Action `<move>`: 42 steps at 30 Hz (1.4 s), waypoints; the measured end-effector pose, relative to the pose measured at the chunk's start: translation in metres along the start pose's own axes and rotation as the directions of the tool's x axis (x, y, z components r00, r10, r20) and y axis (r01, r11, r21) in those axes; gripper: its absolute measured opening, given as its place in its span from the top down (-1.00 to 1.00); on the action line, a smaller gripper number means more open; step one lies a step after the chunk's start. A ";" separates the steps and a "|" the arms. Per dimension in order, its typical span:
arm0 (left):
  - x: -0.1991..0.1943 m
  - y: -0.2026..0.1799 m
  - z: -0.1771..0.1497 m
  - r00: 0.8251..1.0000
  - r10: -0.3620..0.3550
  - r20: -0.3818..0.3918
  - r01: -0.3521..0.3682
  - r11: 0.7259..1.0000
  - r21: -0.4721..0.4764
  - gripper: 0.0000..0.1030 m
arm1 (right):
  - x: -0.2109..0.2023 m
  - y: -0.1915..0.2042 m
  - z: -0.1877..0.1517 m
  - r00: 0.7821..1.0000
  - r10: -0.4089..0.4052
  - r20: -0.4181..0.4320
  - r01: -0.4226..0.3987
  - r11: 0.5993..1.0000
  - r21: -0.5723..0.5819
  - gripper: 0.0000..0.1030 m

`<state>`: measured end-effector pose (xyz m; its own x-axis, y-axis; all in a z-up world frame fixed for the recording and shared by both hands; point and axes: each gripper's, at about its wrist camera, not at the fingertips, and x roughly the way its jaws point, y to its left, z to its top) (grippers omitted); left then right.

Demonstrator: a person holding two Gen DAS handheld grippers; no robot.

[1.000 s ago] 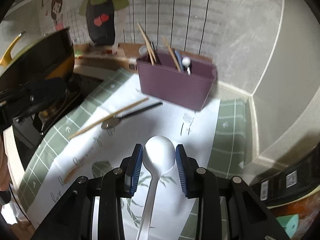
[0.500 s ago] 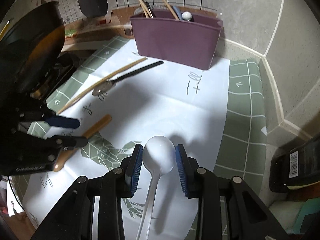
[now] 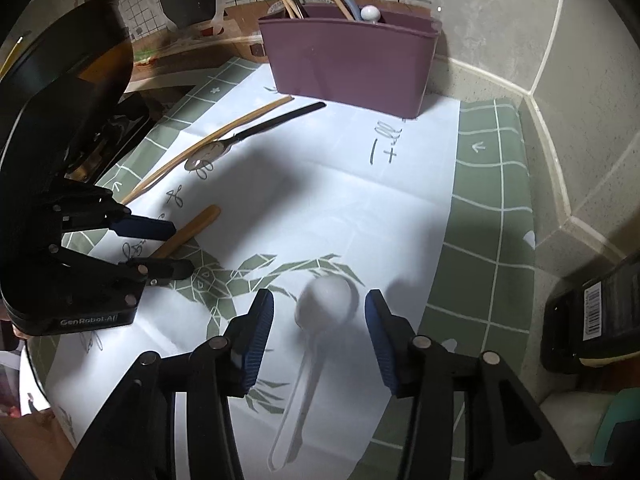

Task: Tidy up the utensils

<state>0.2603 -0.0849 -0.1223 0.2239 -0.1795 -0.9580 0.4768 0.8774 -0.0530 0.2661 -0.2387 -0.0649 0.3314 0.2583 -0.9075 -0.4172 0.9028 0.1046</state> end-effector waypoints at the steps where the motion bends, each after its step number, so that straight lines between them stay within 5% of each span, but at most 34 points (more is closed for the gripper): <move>1: 0.000 -0.001 0.001 1.000 -0.003 0.001 0.003 1.000 0.009 -0.23 | 0.002 0.000 0.000 1.000 -0.002 -0.006 0.002 1.000 0.001 0.13; 4: -0.001 -0.003 0.001 1.000 -0.001 0.009 0.000 1.000 0.009 -0.26 | 0.010 0.004 0.002 1.000 -0.024 -0.020 0.024 1.000 -0.010 0.13; 8: -0.004 0.022 0.008 0.995 -0.097 0.013 0.098 0.990 -0.106 -0.23 | 0.023 0.009 0.003 0.996 -0.067 -0.057 0.065 0.997 -0.029 0.14; 12: -0.005 0.039 0.012 0.990 -0.140 0.009 0.139 0.976 -0.167 0.00 | 0.028 0.009 0.001 0.994 -0.088 -0.071 0.085 0.996 -0.037 0.40; 18: -0.003 0.033 0.019 0.996 -0.080 -0.044 0.074 0.991 -0.110 0.16 | 0.024 0.010 -0.004 0.993 -0.098 -0.061 0.095 0.994 -0.048 0.40; 23: 0.001 0.027 0.028 0.995 0.013 -0.095 -0.016 0.999 -0.040 0.72 | 0.024 0.015 -0.004 0.993 -0.092 -0.069 0.086 0.993 -0.075 0.40; 25: 0.001 0.030 0.029 0.996 0.007 -0.093 -0.012 0.999 -0.053 0.79 | 0.025 0.015 -0.004 0.994 -0.076 -0.078 0.070 0.995 -0.075 0.40; 28: -0.004 0.033 0.023 0.998 -0.043 -0.036 0.039 0.995 -0.095 0.79 | 0.024 0.013 -0.004 0.995 -0.056 -0.088 0.050 0.997 -0.067 0.40; 30: -0.020 0.036 0.011 0.994 -0.061 0.087 0.072 0.989 -0.128 0.79 | 0.022 0.009 -0.005 0.996 -0.024 -0.087 0.021 0.999 -0.035 0.41; 36: -0.069 0.034 -0.010 0.936 -0.075 0.343 0.159 0.961 -0.225 0.79 | -0.004 0.002 -0.002 0.999 -0.024 0.035 0.023 0.999 0.039 0.42; 39: -0.119 0.026 0.005 0.875 -0.009 0.483 0.106 0.979 -0.174 0.79 | -0.033 0.008 0.012 0.991 -0.046 0.129 0.043 0.999 0.023 0.42; 42: -0.167 0.038 0.019 0.821 -0.006 0.571 0.119 0.980 -0.159 0.79 | -0.081 0.015 0.032 0.959 -0.053 0.278 0.053 0.999 0.006 0.42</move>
<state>0.2575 -0.0303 0.0413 0.6664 -0.4071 -0.6247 0.3584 0.9095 -0.2105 0.2602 -0.2351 0.0237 0.5753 0.2959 -0.7625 -0.3943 0.9171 0.0584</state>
